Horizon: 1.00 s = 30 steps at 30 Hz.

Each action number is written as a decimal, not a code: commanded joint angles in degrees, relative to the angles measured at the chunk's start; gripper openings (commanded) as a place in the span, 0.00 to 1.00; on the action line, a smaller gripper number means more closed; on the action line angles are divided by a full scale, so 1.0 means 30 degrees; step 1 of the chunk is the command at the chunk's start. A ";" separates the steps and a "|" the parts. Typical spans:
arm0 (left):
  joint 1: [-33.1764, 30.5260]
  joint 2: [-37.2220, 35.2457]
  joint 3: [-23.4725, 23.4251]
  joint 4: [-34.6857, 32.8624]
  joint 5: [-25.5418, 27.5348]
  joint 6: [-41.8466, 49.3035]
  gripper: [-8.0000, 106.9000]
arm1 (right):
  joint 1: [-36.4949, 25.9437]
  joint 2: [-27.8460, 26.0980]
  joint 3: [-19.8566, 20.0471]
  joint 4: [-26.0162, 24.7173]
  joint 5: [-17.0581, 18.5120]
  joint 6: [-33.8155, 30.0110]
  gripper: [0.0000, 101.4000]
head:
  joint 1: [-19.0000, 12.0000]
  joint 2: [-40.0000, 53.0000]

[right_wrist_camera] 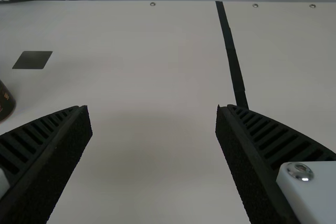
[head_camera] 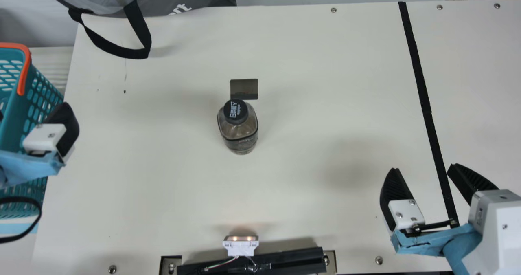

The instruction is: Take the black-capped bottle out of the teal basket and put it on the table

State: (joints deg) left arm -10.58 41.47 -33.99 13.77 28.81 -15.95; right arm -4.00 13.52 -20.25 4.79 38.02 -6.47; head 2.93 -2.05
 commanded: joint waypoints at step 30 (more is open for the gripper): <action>0.2572 -0.8200 0.4550 -0.3697 0.3261 0.3594 1.00 | 0.0000 0.0000 0.0000 0.0000 -0.0020 0.0000 0.90 | -0.0071 0.0158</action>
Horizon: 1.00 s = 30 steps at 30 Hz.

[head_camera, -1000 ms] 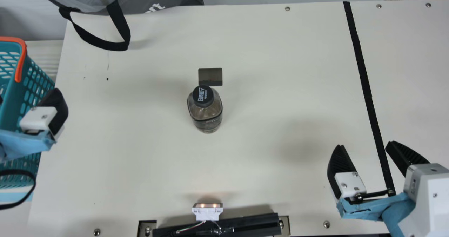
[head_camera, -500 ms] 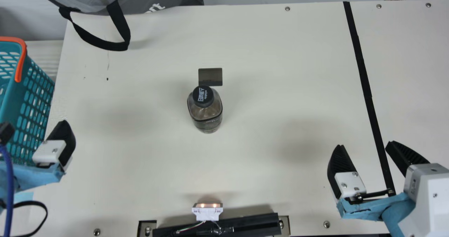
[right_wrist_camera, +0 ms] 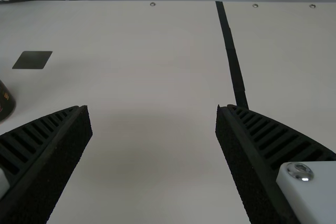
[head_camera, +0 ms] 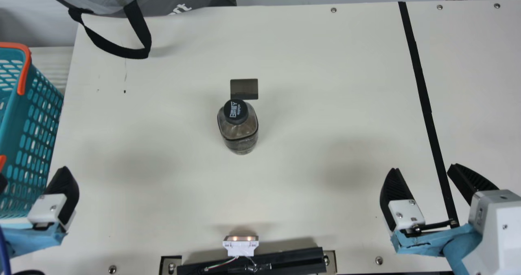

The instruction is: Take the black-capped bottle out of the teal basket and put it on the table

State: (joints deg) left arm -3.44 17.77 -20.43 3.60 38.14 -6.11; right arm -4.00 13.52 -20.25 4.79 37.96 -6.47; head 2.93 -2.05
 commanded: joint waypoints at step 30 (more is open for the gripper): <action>0.3468 -0.3724 0.0270 -0.3792 0.2794 0.3743 1.00 | 0.0000 0.0000 0.0000 0.0000 0.0000 0.0000 0.90 | -0.0071 0.0158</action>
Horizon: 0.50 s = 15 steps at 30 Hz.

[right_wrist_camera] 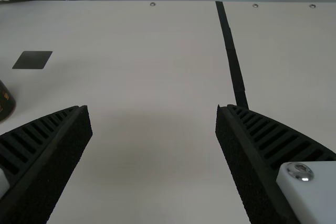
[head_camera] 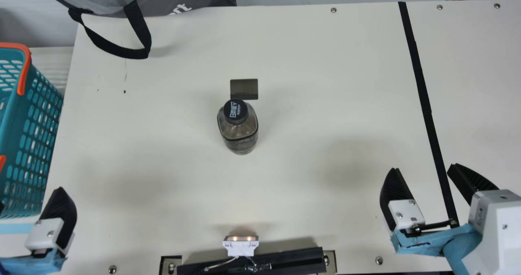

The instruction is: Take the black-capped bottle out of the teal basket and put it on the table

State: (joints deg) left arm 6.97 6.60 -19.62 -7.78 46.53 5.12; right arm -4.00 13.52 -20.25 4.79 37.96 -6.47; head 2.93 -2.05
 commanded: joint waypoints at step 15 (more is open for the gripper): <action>0.0000 0.0000 0.0000 0.0000 0.0000 0.0000 1.00 | 0.0000 0.0000 0.0000 0.0000 0.0000 0.0000 0.90 | -0.0071 0.0158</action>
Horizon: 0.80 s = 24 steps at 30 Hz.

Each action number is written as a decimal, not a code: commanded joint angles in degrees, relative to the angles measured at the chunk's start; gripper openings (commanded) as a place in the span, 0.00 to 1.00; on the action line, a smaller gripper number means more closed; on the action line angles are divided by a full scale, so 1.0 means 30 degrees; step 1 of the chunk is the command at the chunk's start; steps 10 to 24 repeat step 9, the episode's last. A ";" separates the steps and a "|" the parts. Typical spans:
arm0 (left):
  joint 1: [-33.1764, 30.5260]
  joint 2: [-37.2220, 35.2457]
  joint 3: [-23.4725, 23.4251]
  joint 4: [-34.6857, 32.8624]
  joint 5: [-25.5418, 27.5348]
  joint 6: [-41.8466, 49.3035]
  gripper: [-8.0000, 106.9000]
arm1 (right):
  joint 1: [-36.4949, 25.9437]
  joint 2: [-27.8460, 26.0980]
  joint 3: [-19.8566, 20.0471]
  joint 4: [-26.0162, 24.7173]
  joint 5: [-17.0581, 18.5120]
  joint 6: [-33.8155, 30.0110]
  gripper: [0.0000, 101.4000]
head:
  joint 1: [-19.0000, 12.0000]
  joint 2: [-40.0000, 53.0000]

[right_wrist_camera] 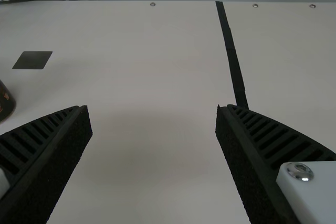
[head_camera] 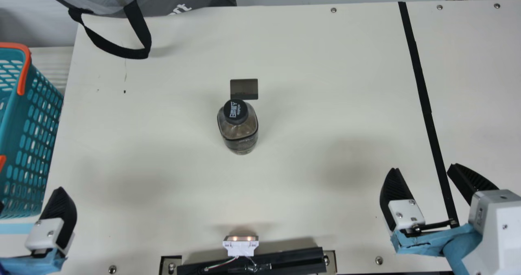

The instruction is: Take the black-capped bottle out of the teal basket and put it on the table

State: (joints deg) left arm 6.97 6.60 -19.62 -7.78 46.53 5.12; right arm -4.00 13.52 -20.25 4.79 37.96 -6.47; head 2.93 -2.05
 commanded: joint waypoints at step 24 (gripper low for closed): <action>0.0000 0.0000 0.0000 0.0000 0.0000 0.0000 1.00 | 0.0000 0.0000 0.0000 0.0000 -0.0079 0.0000 0.90 | -0.0071 0.0158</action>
